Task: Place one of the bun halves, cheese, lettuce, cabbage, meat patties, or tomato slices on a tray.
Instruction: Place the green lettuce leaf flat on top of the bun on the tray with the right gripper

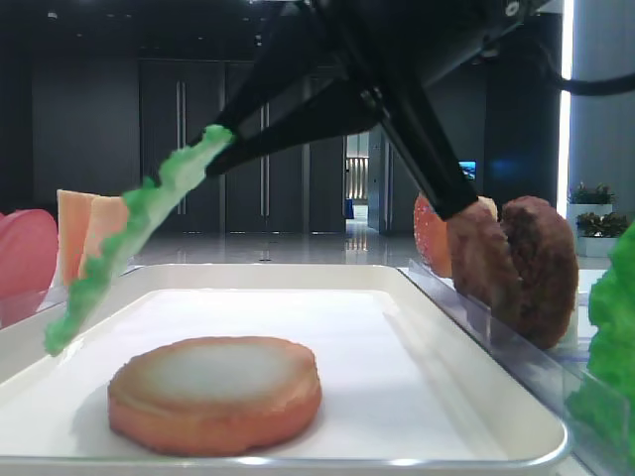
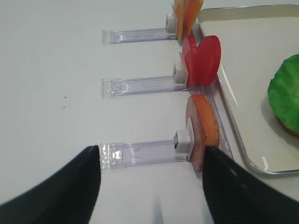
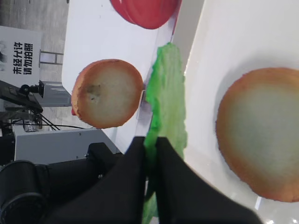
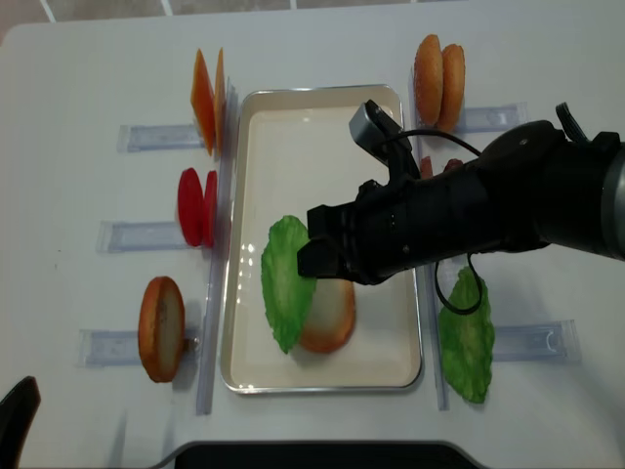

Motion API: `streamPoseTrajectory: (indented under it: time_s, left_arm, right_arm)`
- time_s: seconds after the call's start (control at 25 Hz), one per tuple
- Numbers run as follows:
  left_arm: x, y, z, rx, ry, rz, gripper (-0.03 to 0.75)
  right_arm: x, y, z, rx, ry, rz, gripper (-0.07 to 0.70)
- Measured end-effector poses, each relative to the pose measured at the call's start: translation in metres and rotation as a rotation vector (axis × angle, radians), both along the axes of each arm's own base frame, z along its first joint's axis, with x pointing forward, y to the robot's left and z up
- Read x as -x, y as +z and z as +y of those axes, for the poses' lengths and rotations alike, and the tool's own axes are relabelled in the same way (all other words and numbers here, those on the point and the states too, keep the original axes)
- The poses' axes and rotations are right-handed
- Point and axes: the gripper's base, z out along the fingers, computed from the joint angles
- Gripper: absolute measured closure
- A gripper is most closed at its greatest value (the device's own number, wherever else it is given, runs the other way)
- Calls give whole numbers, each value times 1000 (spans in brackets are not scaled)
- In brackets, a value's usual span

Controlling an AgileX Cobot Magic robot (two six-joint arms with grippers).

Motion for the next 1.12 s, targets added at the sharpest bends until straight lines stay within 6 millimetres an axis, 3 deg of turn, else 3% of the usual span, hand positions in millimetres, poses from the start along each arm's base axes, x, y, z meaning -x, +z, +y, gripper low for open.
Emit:
streamPoseTrajectory:
  time_s: [0.2,0.84,1.12]
  left_arm:
    - [0,0,0,1,0,0,199]
    - [0,0,0,1,0,0,199]
    - [0,0,0,1,0,0,199]
  right_arm:
    - [-5,-7,-13,13,-40,20,607]
    - [-5,-4,-11,-51,-65,64,607]
    - [-7,-24,-6,-46,-53,133,607]
